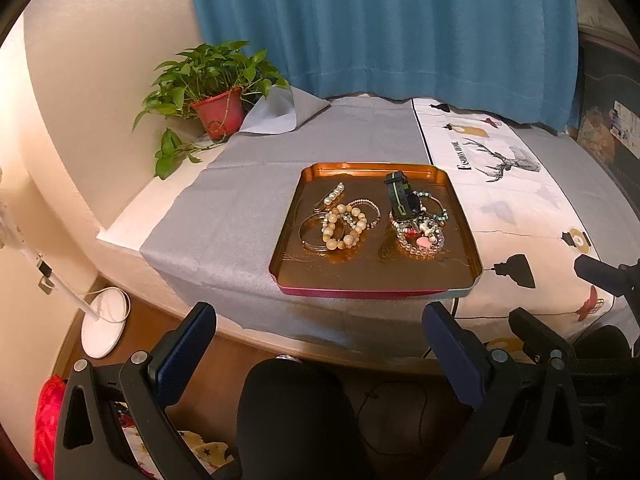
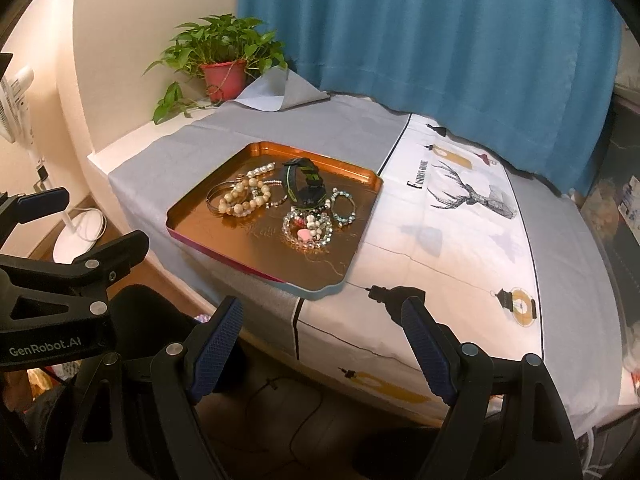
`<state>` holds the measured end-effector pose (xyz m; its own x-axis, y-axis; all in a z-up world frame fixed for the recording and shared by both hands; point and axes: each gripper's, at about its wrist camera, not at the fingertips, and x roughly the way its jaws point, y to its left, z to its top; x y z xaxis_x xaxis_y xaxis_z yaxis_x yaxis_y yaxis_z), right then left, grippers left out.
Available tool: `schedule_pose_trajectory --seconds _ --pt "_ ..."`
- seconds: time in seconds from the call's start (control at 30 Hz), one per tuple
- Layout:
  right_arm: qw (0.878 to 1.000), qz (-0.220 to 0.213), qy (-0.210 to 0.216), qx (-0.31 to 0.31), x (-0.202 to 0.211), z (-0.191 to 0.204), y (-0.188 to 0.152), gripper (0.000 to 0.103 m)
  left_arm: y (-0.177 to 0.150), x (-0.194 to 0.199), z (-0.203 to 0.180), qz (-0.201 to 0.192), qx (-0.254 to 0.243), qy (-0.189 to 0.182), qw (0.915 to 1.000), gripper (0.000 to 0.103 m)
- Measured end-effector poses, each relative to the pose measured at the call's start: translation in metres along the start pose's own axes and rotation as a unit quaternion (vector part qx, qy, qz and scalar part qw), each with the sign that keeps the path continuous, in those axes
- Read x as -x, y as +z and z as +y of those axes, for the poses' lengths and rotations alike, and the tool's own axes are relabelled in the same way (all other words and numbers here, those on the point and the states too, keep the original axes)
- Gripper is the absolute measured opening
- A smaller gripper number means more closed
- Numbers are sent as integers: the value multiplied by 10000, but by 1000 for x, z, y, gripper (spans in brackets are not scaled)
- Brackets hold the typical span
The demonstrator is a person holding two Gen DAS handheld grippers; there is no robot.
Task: Organize jewelry
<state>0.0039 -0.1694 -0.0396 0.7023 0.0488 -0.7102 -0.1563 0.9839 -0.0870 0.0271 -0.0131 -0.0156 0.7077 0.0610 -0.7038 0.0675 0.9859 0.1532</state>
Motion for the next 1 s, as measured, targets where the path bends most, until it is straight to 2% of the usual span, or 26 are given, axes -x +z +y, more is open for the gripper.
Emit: schedule_pose_trajectory --seconds 1.0 --pt "10000 8 -13 11 2 4 -1 82 -5 4 -1 7 9 23 10000 103"
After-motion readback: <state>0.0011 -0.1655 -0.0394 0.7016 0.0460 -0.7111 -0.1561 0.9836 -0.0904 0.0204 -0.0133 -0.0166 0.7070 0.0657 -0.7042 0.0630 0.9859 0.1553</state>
